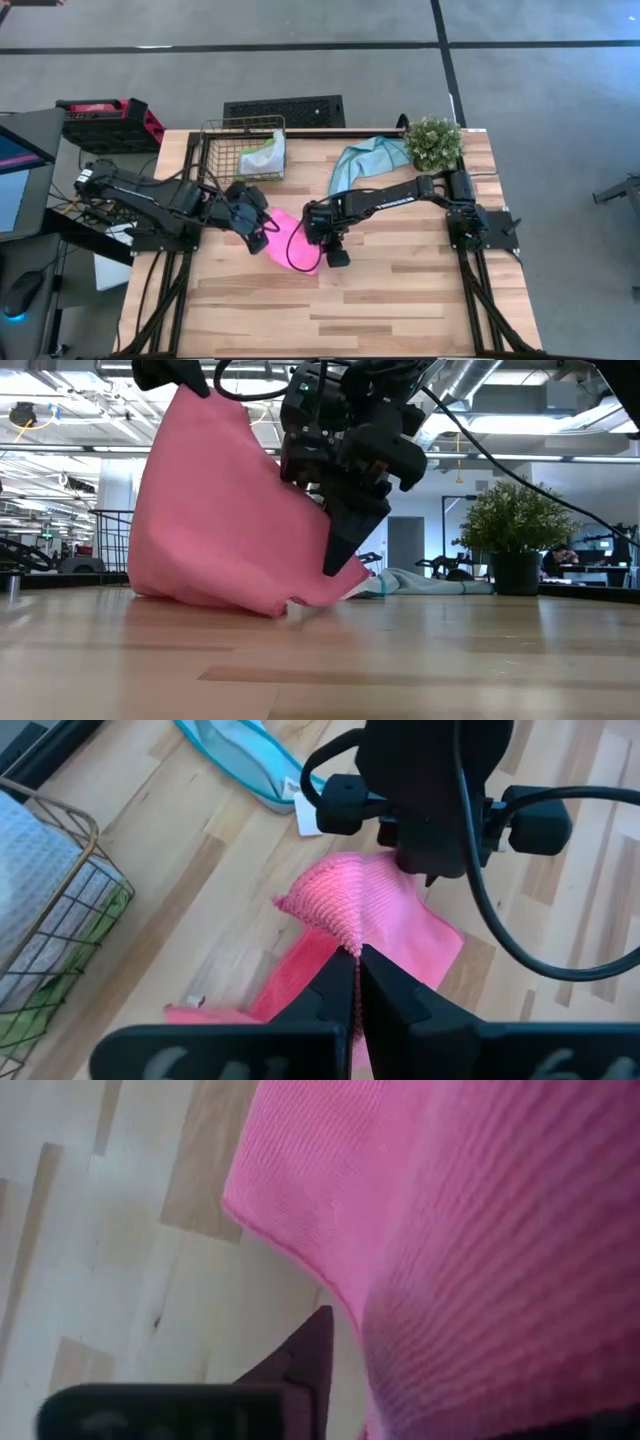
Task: Fold microfiber towels
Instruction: Fold the pink microfiber cloth
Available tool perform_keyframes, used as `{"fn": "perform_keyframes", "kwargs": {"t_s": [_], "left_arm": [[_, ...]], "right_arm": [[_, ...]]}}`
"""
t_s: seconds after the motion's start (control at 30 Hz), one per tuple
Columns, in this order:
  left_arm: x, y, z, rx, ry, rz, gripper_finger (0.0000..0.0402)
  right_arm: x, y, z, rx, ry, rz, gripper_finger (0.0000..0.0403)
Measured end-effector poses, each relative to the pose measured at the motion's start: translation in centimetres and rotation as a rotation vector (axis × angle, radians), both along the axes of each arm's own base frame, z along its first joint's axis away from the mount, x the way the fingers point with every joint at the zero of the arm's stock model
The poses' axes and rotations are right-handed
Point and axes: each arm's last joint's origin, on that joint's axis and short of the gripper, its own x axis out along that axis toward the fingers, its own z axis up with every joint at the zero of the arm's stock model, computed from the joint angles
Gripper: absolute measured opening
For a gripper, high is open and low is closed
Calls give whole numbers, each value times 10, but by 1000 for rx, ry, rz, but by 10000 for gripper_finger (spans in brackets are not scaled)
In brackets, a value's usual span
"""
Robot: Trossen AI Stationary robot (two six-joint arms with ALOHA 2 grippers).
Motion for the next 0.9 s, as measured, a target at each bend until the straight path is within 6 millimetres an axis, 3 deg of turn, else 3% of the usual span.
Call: {"fn": "perform_keyframes", "kwargs": {"t_s": [0.17, 0.37, 0.7, 0.9], "left_arm": [[-1, 0, -1, -1, 14, 11, 0], [-2, 1, -1, -30, 14, 54, 0], [-2, 2, -1, -30, -24, 136, 0], [2, 9, 4, 94, -104, 218, 0]], "right_arm": [[-2, 0, -1, -5, 19, -2, 19], [-14, -6, 12, -20, 88, -16, 7], [-54, -16, 95, -191, 2, -119, 4], [-81, -23, 136, -317, -65, -249, 3]]}}
